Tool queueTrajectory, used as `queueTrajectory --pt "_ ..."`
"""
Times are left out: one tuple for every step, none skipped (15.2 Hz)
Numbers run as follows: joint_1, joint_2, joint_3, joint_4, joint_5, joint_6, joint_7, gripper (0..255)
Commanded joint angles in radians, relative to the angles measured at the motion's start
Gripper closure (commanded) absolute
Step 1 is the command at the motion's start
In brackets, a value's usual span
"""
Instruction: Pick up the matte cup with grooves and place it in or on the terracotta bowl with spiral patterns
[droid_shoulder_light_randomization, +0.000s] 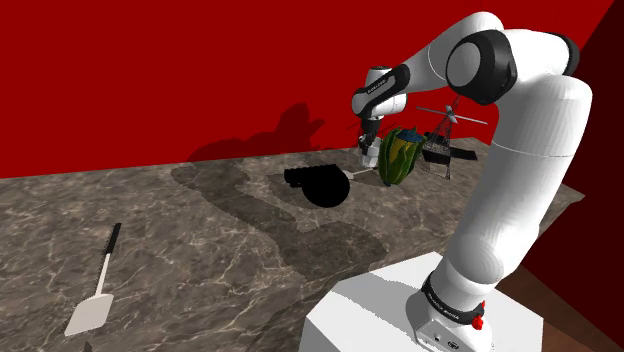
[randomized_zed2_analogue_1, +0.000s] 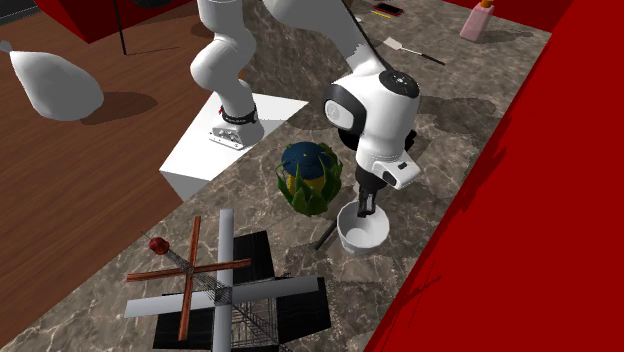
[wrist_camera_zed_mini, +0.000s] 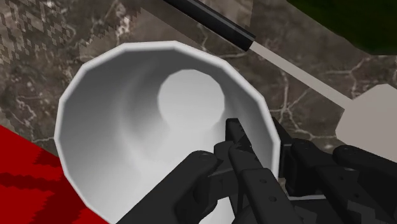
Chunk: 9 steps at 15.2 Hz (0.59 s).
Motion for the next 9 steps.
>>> queueTrajectory --pt "0.0 0.001 0.0 0.0 0.0 0.0 0.0 255" --pt "0.0 0.001 0.0 0.0 0.0 0.0 0.0 255" --pt "0.0 0.0 0.0 -0.001 0.0 0.0 0.0 255" --pt "0.001 -0.008 -0.001 0.004 -0.003 -0.012 0.001 255" --pt "0.002 -0.015 -0.002 0.009 -0.006 -0.024 0.002 255" --pt "0.003 -0.022 -0.002 0.015 -0.008 -0.037 0.002 255" --pt "0.004 -0.03 -0.003 0.02 -0.011 -0.049 0.002 255" --pt "0.005 -0.037 -0.003 0.026 -0.013 -0.062 0.003 255" --pt "0.006 -0.043 -0.004 0.032 -0.016 -0.074 0.003 255"
